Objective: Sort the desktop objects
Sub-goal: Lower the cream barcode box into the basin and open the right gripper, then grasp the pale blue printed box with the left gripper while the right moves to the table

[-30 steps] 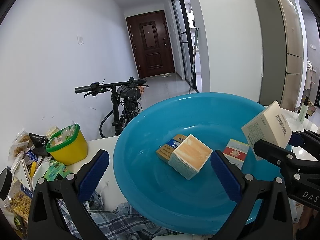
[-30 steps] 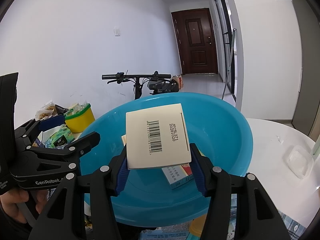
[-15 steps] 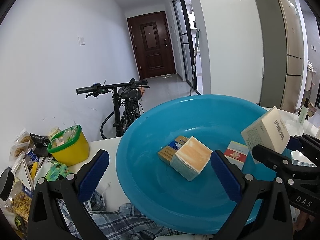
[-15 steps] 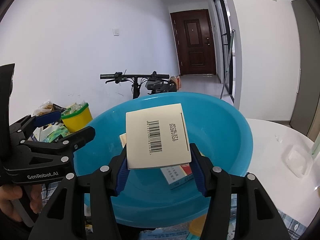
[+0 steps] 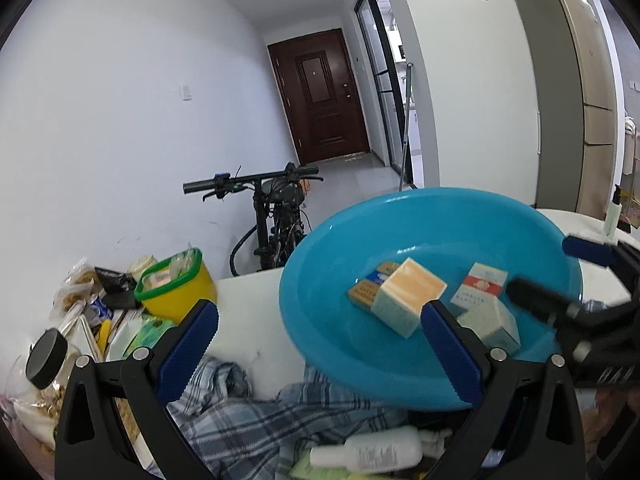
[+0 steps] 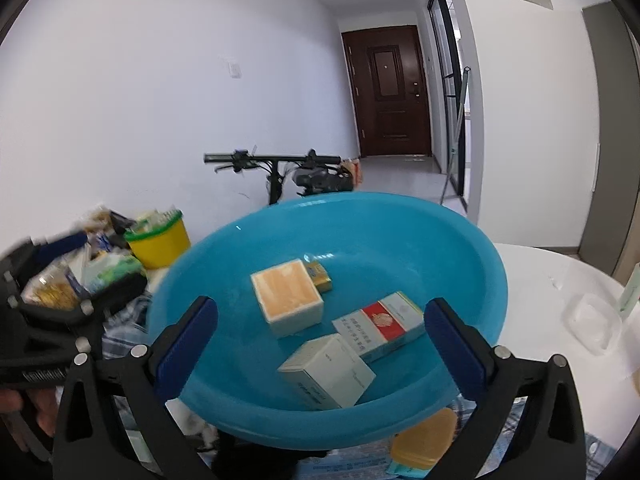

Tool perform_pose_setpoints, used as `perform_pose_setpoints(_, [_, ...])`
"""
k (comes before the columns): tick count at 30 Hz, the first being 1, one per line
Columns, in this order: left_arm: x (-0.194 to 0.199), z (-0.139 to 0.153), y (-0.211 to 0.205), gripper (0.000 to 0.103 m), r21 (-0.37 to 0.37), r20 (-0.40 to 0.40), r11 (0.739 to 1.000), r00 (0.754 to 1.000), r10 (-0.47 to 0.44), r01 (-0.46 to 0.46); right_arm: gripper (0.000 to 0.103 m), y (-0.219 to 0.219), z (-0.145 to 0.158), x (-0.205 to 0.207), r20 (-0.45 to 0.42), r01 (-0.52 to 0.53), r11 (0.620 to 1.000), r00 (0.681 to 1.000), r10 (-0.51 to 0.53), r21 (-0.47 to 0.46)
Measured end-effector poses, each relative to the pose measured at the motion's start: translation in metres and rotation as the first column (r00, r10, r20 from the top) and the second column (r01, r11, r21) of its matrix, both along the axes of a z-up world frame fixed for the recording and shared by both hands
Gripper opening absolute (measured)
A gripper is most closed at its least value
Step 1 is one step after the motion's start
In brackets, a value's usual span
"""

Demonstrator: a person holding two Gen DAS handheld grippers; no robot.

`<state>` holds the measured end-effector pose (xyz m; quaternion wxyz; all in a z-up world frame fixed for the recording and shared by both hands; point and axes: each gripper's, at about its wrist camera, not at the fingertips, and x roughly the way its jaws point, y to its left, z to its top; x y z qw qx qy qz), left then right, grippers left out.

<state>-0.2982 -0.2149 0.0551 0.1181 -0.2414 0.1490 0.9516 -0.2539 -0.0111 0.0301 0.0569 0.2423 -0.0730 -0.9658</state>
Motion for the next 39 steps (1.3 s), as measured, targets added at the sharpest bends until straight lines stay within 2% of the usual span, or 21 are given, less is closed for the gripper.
perform_pose_setpoints(2, [0.006, -0.002, -0.004, 0.103, -0.026, -0.007, 0.999, 1.000, 0.021, -0.021, 0.103, -0.002, 0.005, 0.004, -0.007, -0.025, 1.000, 1.000, 0.025, -0.016])
perform_pose_setpoints(4, [0.015, 0.000, -0.009, 0.103, -0.034, -0.022, 0.999, 0.999, 0.033, -0.034, 0.103, -0.006, 0.012, 0.009, -0.019, -0.029, 1.000, 0.999, 0.029, 0.006])
perform_pose_setpoints(8, [0.032, 0.008, -0.018, 0.103, -0.005, -0.017, 1.000, 1.000, 0.009, -0.009, 0.103, -0.008, 0.016, 0.023, -0.015, -0.046, 0.998, 0.999, 0.047, 0.037])
perform_pose_setpoints(14, [0.059, 0.012, -0.017, 0.103, -0.033, -0.050, 0.999, 0.999, -0.006, 0.005, 0.103, 0.004, 0.014, 0.042, 0.024, -0.025, 0.999, 0.999, 0.024, 0.023])
perform_pose_setpoints(18, [0.076, 0.002, -0.021, 0.103, -0.047, -0.025, 0.999, 1.000, -0.007, 0.006, 0.103, 0.009, 0.010, 0.062, 0.028, -0.030, 0.999, 0.999, 0.029, 0.027])
perform_pose_setpoints(21, [0.089, -0.010, -0.031, 0.103, -0.020, 0.010, 0.999, 1.000, -0.029, 0.029, 0.103, 0.014, 0.000, 0.073, 0.011, -0.054, 0.998, 0.998, 0.054, 0.012])
perform_pose_setpoints(24, [0.100, -0.025, -0.042, 0.103, -0.003, 0.047, 0.998, 0.997, -0.057, 0.057, 0.103, 0.020, -0.014, 0.070, 0.043, -0.072, 0.997, 0.996, 0.073, -0.026])
perform_pose_setpoints(27, [0.110, -0.043, -0.047, 0.103, -0.037, 0.066, 0.988, 0.987, -0.147, 0.150, 0.103, 0.027, -0.027, 0.068, 0.058, -0.084, 0.993, 0.994, 0.089, -0.088])
perform_pose_setpoints(30, [0.113, -0.062, -0.052, 0.103, -0.116, 0.089, 0.969, 0.974, -0.208, 0.218, 0.103, 0.032, -0.035, 0.065, 0.092, -0.066, 0.990, 0.993, 0.078, -0.122])
perform_pose_setpoints(32, [0.110, -0.074, -0.053, 0.100, -0.168, 0.114, 0.958, 0.969, -0.217, 0.234, 0.103, 0.031, -0.034, 0.068, 0.075, -0.051, 0.992, 0.995, 0.059, -0.113])
perform_pose_setpoints(33, [0.108, -0.080, -0.053, 0.092, -0.186, 0.133, 0.950, 0.964, -0.230, 0.252, 0.103, 0.031, -0.032, 0.070, 0.065, -0.038, 0.995, 0.997, 0.044, -0.098])
perform_pose_setpoints(34, [0.107, -0.087, -0.052, 0.090, -0.199, 0.162, 0.940, 0.955, -0.247, 0.277, 0.103, 0.029, -0.030, 0.072, 0.055, -0.037, 0.996, 0.998, 0.042, -0.087])
perform_pose_setpoints(39, [0.103, -0.110, -0.044, 0.089, -0.224, 0.222, 0.919, 0.936, -0.274, 0.323, 0.103, 0.027, -0.027, 0.076, 0.041, -0.043, 0.996, 0.998, 0.046, -0.082])
